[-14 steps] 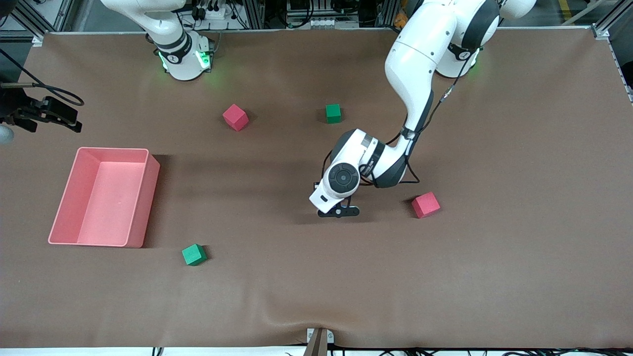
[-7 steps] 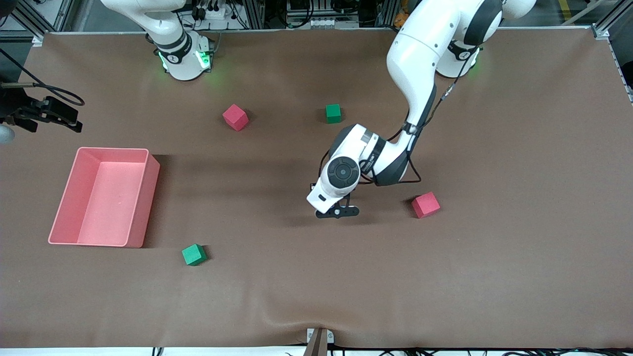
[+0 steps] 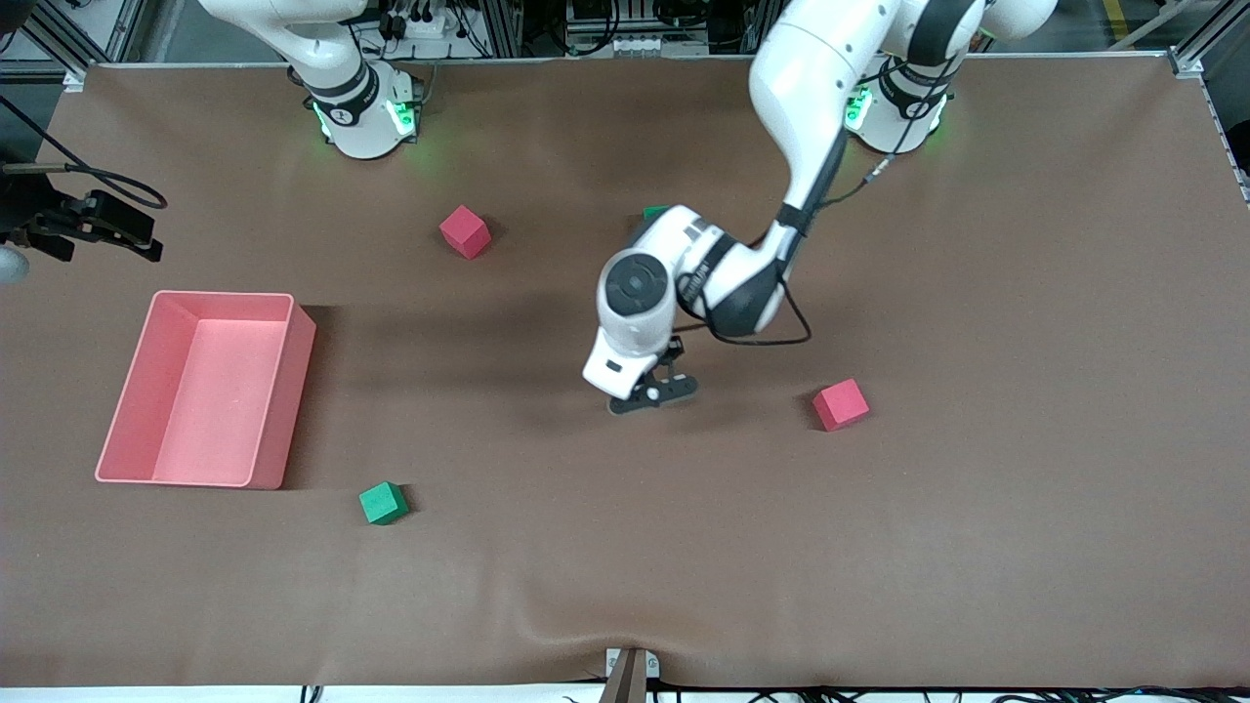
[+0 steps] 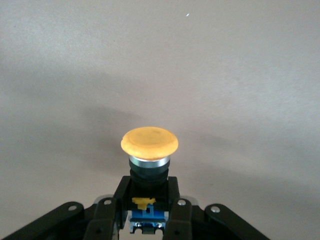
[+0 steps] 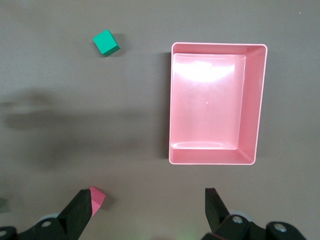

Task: Place and upright button with both arms
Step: 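Lift the button with the left gripper and move it toward the robot, then lower the button upright onto the table and open the left gripper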

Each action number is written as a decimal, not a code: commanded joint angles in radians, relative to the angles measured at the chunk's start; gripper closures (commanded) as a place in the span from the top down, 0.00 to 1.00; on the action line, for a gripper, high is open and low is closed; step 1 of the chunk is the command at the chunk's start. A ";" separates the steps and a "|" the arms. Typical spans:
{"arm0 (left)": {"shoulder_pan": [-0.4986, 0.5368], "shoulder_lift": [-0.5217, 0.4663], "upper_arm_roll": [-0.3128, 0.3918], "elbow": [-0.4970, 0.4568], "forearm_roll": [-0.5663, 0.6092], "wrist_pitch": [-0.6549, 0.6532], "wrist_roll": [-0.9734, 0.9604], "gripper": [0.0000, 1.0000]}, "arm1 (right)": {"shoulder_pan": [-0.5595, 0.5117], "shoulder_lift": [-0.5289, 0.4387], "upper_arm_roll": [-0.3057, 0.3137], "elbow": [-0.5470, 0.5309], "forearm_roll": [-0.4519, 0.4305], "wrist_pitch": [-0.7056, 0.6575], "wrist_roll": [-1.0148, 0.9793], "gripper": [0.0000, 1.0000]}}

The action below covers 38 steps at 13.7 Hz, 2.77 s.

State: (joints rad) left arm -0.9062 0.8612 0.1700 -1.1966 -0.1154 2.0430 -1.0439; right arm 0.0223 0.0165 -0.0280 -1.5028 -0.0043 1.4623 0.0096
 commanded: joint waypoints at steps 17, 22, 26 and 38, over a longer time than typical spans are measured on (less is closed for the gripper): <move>-0.352 0.081 0.072 -0.032 0.904 -0.155 -1.016 0.00 | 0.004 0.013 0.003 0.016 -0.009 0.016 0.000 1.00; -0.401 0.153 0.071 -0.037 1.017 -0.170 -1.251 0.00 | 0.024 0.043 0.005 0.007 0.001 0.032 0.001 1.00; -0.410 0.199 0.071 -0.037 1.074 -0.194 -1.311 0.00 | 0.027 0.071 0.005 -0.019 0.003 0.039 0.000 1.00; -0.412 0.263 0.069 -0.034 1.105 -0.222 -1.334 0.11 | 0.030 0.088 0.005 -0.019 0.003 0.053 0.000 1.00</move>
State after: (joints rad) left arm -1.3077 1.1099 0.2293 -1.2443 0.9636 1.8406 -2.3604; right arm 0.0488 0.1110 -0.0218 -1.5159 -0.0037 1.5157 0.0096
